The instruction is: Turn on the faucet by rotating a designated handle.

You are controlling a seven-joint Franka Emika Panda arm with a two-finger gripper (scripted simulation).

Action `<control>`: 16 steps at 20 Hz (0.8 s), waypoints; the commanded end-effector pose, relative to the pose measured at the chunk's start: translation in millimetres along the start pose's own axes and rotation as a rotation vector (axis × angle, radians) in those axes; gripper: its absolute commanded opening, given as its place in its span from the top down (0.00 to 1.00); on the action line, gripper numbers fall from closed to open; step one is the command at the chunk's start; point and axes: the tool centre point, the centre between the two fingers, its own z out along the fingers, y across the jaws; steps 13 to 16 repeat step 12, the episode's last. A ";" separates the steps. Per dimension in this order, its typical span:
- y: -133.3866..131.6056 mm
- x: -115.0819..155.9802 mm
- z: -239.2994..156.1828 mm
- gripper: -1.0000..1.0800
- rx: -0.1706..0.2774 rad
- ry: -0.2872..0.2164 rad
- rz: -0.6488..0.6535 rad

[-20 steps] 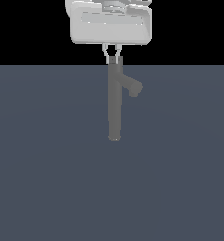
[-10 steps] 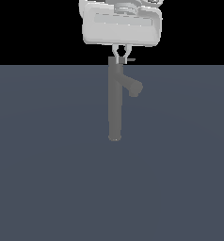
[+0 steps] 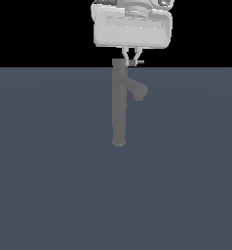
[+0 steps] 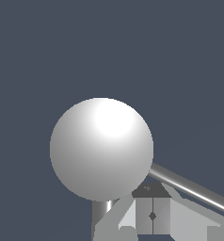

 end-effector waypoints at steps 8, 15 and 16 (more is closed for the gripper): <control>27.3 31.7 -2.4 1.00 -0.013 0.022 0.025; 34.5 39.6 -3.1 1.00 -0.015 0.025 0.031; 34.5 39.6 -3.1 1.00 -0.015 0.025 0.031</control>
